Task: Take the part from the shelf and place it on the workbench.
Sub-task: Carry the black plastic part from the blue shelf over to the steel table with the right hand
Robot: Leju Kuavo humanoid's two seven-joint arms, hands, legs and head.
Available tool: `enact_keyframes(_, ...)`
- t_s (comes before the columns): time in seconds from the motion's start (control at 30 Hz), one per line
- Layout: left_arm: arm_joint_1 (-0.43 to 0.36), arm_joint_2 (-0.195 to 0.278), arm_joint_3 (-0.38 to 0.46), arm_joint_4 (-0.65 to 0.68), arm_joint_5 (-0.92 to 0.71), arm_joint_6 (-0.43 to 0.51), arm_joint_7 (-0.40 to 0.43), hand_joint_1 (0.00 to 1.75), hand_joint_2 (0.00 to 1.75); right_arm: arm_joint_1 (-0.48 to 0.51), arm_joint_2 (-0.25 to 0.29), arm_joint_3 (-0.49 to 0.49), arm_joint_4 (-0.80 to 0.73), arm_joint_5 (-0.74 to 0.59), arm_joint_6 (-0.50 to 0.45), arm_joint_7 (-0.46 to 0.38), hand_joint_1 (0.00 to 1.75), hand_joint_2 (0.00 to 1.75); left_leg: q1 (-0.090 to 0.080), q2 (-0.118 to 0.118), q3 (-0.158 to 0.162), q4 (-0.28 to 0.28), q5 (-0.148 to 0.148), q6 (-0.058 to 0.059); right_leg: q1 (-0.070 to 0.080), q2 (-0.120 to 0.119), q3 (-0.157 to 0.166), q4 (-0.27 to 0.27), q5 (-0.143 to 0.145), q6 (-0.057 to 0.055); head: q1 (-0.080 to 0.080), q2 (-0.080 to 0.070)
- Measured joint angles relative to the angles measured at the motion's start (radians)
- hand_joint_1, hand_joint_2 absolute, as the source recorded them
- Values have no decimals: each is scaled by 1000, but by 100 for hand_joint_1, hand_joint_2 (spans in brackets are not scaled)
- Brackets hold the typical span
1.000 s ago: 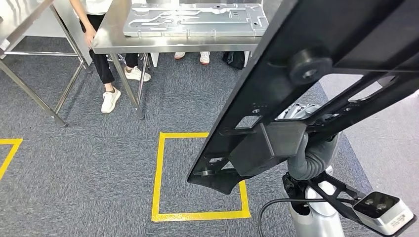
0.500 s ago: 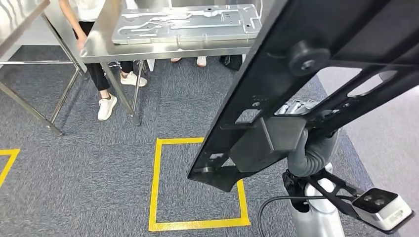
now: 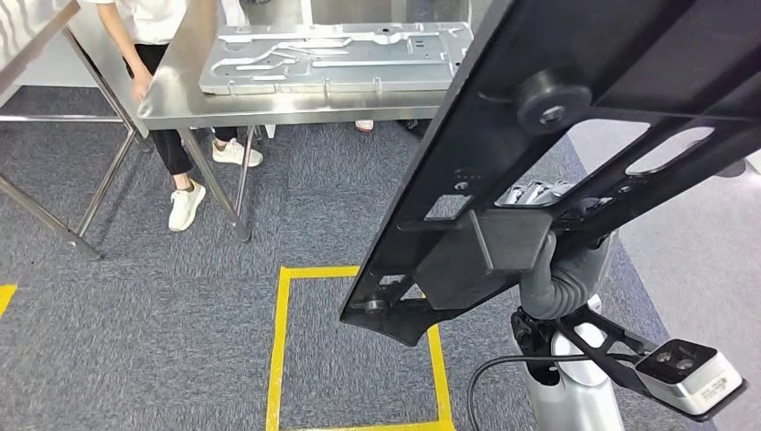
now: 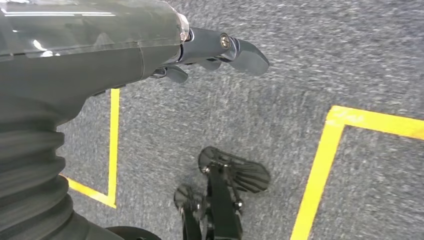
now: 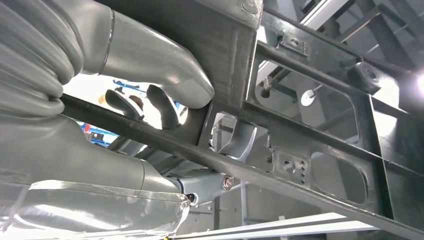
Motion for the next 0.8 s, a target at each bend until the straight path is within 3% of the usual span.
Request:
enact_keyframes(0.07, 1, 0, 0, 0, -1, 0, 0, 0, 175, 2, -2, 0, 0, 0, 0, 0, 175, 175, 1, -1, 24, 0, -22, -1, -8, -1, -79, 73, -54, 12, 0, 0)
enact_keyframes(0.1, 2, 0, 0, 0, -1, -1, -1, 0, 175, 2, -2, 0, 1, 0, 0, 0, 175, 175, 3, -2, 39, 0, -33, -3, -11, -3, -100, 70, -66, 17, 0, 0)
enact_keyframes(0.13, 3, 0, 0, 0, -1, -1, -1, 0, 175, 2, -3, 0, 1, 1, -1, 0, 175, 175, 5, -3, 56, 0, -46, -7, -13, -4, -105, 39, -56, 21, 0, 0)
enact_keyframes(0.17, 3, 0, 0, 0, -2, -2, -1, 0, 175, 2, -4, 0, 1, 2, -2, 0, 175, 175, 7, -4, 74, 0, -60, -10, -15, -6, -98, -15, -20, 22, 0, 0)
enact_keyframes(0.2, 2, 0, 0, 0, -2, -2, -1, 0, 175, 3, -5, 0, 2, 4, -3, 0, 175, 175, 8, -4, 90, 0, -74, -15, -17, -9, -87, -81, 44, 21, 0, 0)
enact_keyframes(0.27, 0, 0, 0, 0, -2, -3, -1, 0, 175, 4, -9, 1, 5, 10, -10, 0, 175, 175, 7, -5, 115, -4, -101, -27, -14, -16, -70, -167, 140, 8, 0, 0)
enact_keyframes(0.3, -1, 0, 0, 0, -2, -3, -2, 0, 175, 6, -11, 1, 7, 14, -16, 0, 175, 175, 6, -5, 126, -5, -107, -35, -13, -16, -65, -185, 163, 0, 0, 0)
enact_keyframes(0.37, -3, -1, 0, 0, -2, -3, -3, 0, 175, 9, -11, 1, 9, 26, -25, 0, 175, 175, 6, -3, 136, 4, -103, -48, -12, -11, -49, -191, 154, -16, -1, 0)
enact_keyframes(0.4, -4, -1, 0, 0, -2, -3, -4, 0, 175, 10, -11, 2, 9, 34, -29, 0, 175, 175, 7, -3, 129, 30, -92, -52, -13, -11, -37, -196, 149, -24, 0, 0)
enact_keyframes(0.47, -6, -1, 0, 0, -2, -3, -4, 0, 175, 12, -11, 6, 10, 51, -37, 0, 175, 175, 10, -4, 69, 134, -89, -58, -13, -13, -10, -204, 134, -36, -1, 0)
enact_keyframes(0.5, -6, -1, 0, 0, -2, -2, -4, 0, 175, 12, -12, 8, 12, 59, -40, 1, 175, 175, 9, -4, 26, 197, -107, -59, -11, -14, 1, -205, 124, -41, -1, 0)
enact_keyframes(0.57, -2, -2, 0, 0, -2, -2, -4, 0, 175, 15, -12, 13, 17, 69, -45, 1, 175, 175, 9, -4, -54, 281, -180, -61, -7, -16, 26, -206, 102, -45, -1, 0)
enact_keyframes(0.6, 0, -2, 0, 0, -2, -2, -4, 0, 175, 16, -12, 15, 19, 72, -48, 2, 175, 175, 8, -4, -78, 284, -206, -59, -4, -17, 40, -206, 90, -46, -1, 0)
enact_keyframes(0.63, 2, -2, 0, 0, -2, -2, -4, 0, 175, 18, -12, 15, 21, 74, -51, 1, 175, 175, 7, -4, -88, 259, -206, -56, -1, -18, 57, -206, 78, -46, -1, 0)
enact_keyframes(0.67, 3, -2, 0, 0, -2, -3, -4, 0, 175, 19, -12, 16, 21, 74, -53, 1, 175, 175, 6, -3, -86, 211, -173, -50, 1, -19, 73, -207, 66, -46, -1, 0)
enact_keyframes(0.73, 5, -1, 0, 0, -3, -3, -4, 0, 175, 20, -12, 16, 23, 72, -55, 1, 175, 175, -1, -2, -69, 96, -58, -33, 6, -21, 102, -207, 44, -43, -1, 0)
enact_keyframes(0.8, 7, 0, 0, 0, -4, -4, -4, 0, 175, 21, -12, 16, 23, 71, -55, 1, 175, 175, -8, -3, -55, 42, 1, -21, 8, -18, 120, -205, 28, -34, -1, 0)
